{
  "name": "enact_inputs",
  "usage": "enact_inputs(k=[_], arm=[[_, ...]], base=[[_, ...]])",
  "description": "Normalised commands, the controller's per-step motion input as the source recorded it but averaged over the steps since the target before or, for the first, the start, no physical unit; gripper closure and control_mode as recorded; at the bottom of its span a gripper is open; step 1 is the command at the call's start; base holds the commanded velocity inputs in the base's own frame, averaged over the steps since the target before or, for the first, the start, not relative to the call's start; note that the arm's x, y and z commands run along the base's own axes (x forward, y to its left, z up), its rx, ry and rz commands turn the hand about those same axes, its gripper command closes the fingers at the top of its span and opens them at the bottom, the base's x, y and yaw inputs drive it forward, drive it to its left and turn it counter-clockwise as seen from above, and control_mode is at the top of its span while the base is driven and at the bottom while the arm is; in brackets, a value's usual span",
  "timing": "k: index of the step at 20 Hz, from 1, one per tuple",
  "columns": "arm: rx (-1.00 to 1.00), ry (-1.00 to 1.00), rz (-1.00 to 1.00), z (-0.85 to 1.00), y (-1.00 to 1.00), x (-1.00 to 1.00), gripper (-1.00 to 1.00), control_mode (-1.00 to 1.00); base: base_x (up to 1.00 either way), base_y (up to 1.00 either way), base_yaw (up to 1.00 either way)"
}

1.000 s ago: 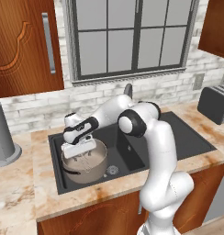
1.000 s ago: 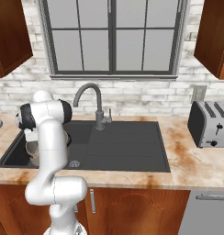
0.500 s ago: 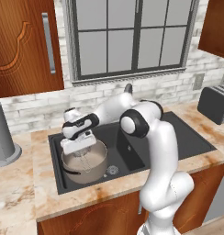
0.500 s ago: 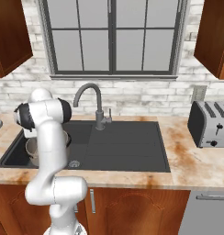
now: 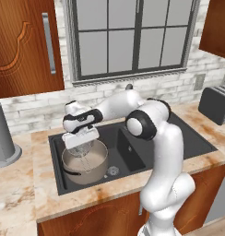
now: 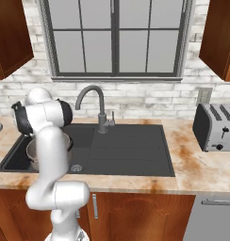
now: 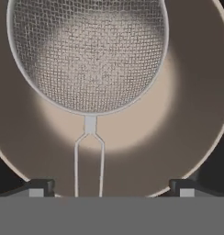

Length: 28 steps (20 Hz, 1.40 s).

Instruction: Pick the pot and strainer and place them in the sink. Then turn on the water.

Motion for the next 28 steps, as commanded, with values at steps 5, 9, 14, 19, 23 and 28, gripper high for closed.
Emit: enact_inputs(k=[5,9,14,19,23,28], arm=[[0.02,-0.08,0.0,0.46,-0.26,-0.37,-1.0,-1.0],[0.03,-0.1,0.0,0.68,-0.16,-0.45,-1.0,-1.0],[0.06,-0.09,0.0,0.75,-0.2,-0.52,-1.0,-1.0],[0.07,0.0,0.0,0.69,-0.32,-0.49,-1.0,-1.0],[0.07,0.0,0.0,0.68,-0.27,-0.49,-1.0,-1.0],[0.1,0.0,0.0,0.63,-0.35,-0.74,-1.0,-1.0]], base=[[0.0,0.0,0.0],[0.0,0.0,0.0],[0.0,0.0,0.0],[0.0,0.0,0.0],[0.0,0.0,0.0],[0.0,0.0,0.0]])
